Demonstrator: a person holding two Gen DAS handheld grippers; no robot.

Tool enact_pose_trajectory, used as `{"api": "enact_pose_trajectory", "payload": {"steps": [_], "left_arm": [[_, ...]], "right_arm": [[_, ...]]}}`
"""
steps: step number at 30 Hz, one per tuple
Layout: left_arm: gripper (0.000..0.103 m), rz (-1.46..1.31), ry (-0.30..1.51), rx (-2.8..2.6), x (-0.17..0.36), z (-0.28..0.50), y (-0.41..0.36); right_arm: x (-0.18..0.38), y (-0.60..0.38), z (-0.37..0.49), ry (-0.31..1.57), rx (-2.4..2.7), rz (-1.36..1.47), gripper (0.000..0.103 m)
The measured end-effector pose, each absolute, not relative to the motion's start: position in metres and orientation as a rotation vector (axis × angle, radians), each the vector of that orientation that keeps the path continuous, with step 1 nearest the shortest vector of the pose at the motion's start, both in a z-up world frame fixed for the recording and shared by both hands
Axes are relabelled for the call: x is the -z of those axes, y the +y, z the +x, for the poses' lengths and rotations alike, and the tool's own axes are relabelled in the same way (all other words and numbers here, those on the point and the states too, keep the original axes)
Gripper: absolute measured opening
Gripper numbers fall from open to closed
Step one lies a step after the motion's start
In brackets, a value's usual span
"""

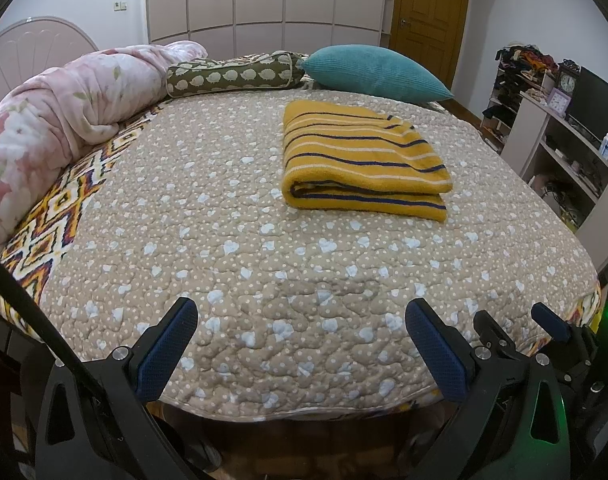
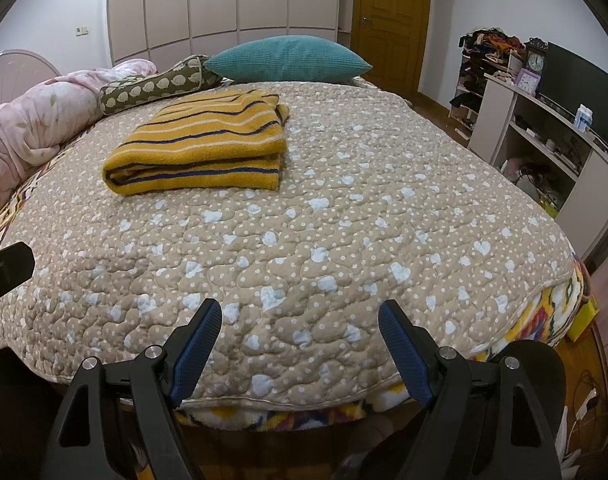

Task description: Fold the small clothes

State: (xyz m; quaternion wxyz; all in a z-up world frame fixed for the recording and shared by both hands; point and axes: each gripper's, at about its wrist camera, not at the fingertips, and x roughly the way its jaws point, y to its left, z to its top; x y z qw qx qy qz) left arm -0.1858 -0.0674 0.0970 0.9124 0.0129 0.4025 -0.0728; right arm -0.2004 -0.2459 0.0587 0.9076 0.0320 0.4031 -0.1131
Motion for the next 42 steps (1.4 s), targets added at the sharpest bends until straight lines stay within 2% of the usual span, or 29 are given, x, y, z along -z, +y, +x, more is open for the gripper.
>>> {"api": "enact_pose_trajectory", "payload": {"steps": [42], "left_arm": [[0.103,0.024,0.851,0.156,-0.0901,-0.184,-0.0666]], "right_arm": [[-0.053,-0.2454,-0.1996,0.848,0.236,0.078,0.086]]}}
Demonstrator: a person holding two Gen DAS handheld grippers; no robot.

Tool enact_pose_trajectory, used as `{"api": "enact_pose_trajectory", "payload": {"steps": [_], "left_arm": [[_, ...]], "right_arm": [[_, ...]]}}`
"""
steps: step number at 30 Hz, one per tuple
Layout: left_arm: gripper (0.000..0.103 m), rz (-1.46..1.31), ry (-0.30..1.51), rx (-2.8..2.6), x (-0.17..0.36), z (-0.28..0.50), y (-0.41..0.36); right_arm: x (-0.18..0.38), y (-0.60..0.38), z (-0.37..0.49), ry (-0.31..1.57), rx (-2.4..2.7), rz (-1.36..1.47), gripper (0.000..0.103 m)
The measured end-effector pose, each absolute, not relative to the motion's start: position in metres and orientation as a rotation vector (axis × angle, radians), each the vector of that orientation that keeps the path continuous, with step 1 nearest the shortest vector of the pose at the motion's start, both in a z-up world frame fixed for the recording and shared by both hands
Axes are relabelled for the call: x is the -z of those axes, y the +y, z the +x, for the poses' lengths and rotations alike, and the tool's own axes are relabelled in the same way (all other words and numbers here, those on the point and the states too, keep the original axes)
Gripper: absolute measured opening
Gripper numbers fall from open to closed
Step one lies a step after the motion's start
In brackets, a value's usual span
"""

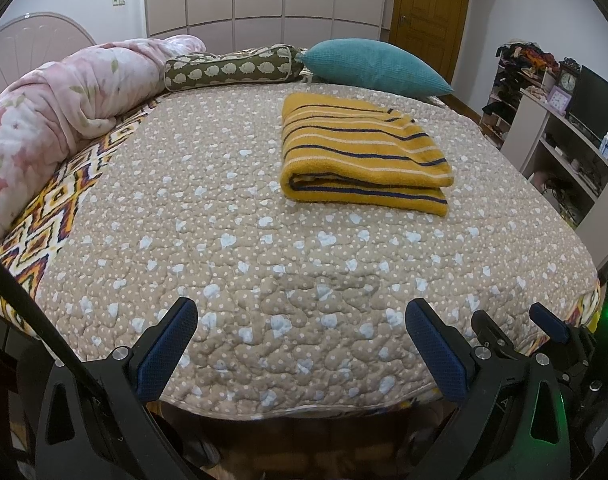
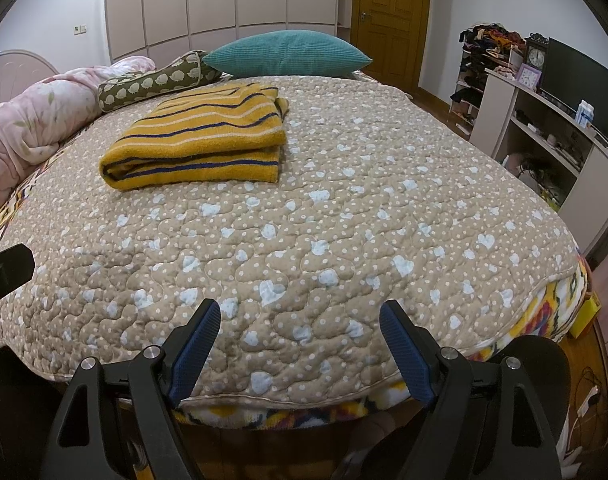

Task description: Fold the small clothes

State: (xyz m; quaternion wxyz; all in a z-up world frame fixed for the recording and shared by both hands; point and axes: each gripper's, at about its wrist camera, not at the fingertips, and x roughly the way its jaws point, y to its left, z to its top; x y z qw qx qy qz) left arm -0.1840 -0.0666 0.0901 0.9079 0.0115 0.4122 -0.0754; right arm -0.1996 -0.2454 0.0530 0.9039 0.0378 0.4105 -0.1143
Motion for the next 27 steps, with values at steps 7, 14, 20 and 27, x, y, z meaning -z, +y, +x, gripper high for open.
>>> {"api": "enact_pose_trajectory", "payload": {"steps": [7,14,20,27], "left_arm": [[0.103,0.023,0.854,0.157,-0.0891,-0.1841,-0.0663],[0.103,0.023,0.853,0.158,-0.089,-0.1843,-0.0663],[0.103,0.023,0.854,0.158,-0.0895,-0.1838,-0.0666],[0.103,0.029,0.849,0.162,-0.0879,-0.1851,-0.0671]], "right_arm": [[-0.0518,-0.2453,-0.1987,0.851,0.233,0.076,0.086],[-0.051,-0.2458,-0.1982,0.852,0.232,0.077,0.086],[-0.05,-0.2453,-0.1981,0.853,0.232,0.079,0.086],[-0.0499,-0.2453,-0.1981,0.853,0.232,0.078,0.086]]}}
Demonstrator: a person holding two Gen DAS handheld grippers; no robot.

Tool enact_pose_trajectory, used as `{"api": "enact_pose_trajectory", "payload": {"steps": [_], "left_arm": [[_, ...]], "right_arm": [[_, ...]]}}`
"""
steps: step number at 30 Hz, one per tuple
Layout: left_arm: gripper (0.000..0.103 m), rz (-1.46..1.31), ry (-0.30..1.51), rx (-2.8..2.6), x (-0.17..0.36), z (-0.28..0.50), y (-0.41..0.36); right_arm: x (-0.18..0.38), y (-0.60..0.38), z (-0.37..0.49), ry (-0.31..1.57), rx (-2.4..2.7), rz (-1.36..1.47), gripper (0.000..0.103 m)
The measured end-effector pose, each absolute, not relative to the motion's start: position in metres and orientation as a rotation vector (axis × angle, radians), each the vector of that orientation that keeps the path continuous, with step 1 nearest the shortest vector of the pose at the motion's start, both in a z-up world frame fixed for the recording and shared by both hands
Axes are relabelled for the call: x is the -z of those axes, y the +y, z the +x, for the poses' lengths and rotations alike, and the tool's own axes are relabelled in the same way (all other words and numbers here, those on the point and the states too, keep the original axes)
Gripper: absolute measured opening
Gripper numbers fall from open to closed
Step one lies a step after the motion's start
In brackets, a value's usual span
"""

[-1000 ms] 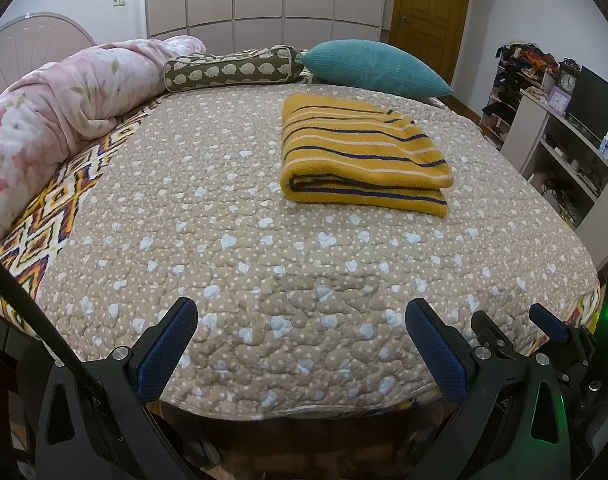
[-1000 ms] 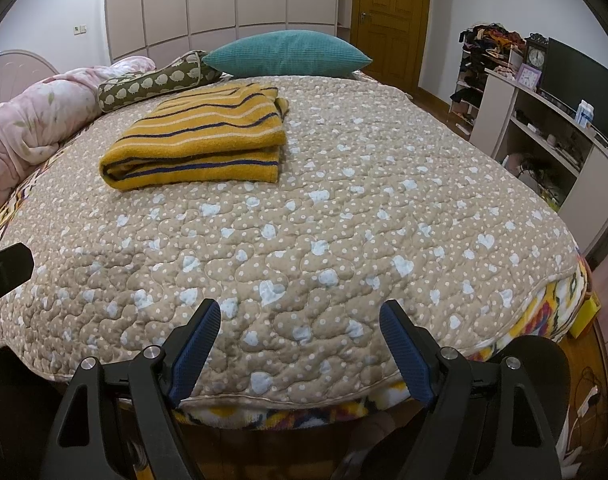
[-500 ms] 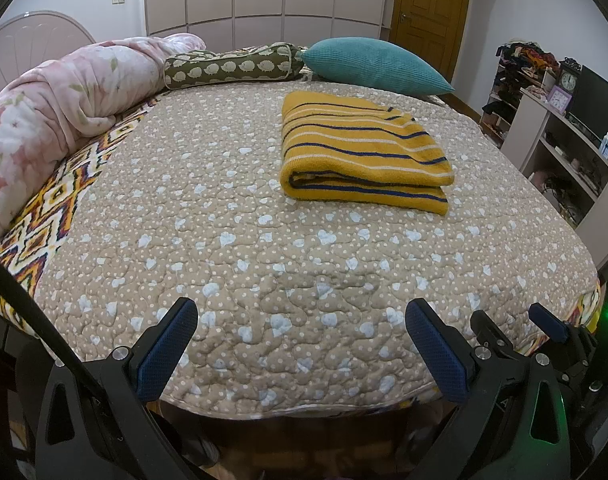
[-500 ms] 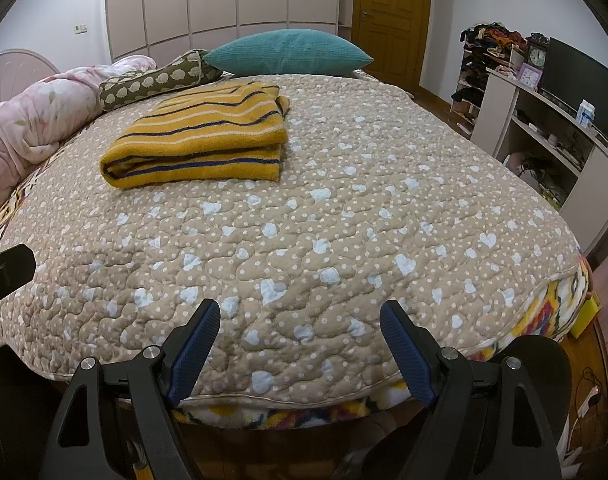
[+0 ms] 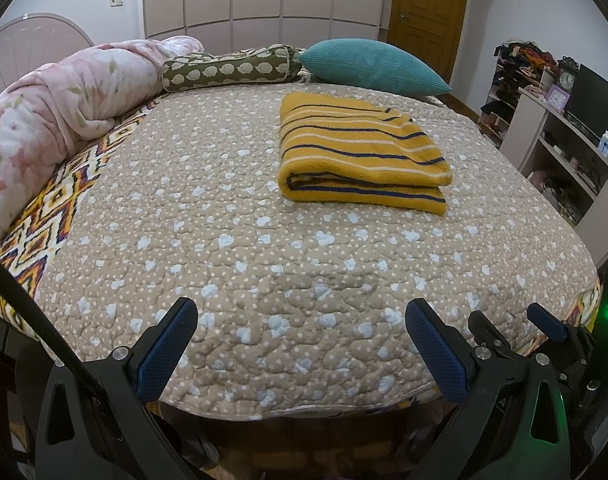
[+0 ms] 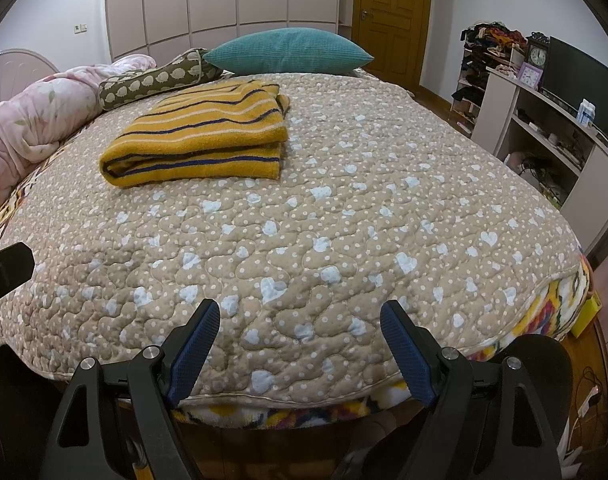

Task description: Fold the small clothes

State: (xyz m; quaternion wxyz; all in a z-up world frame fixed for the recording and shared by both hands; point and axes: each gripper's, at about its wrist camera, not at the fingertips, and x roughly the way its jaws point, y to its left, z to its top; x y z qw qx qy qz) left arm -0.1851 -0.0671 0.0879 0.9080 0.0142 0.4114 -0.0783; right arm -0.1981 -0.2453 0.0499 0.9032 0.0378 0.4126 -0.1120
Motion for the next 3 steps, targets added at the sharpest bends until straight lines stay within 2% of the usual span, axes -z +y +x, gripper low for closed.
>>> {"api": "enact_pose_trajectory", "payload": {"steps": [3], "left_arm": [[0.103,0.025,0.855,0.159,-0.0874,-0.1846,-0.0665]], "right_arm": [[-0.0499,-0.2451,-0.1981,0.853,0.232,0.079,0.086]]}}
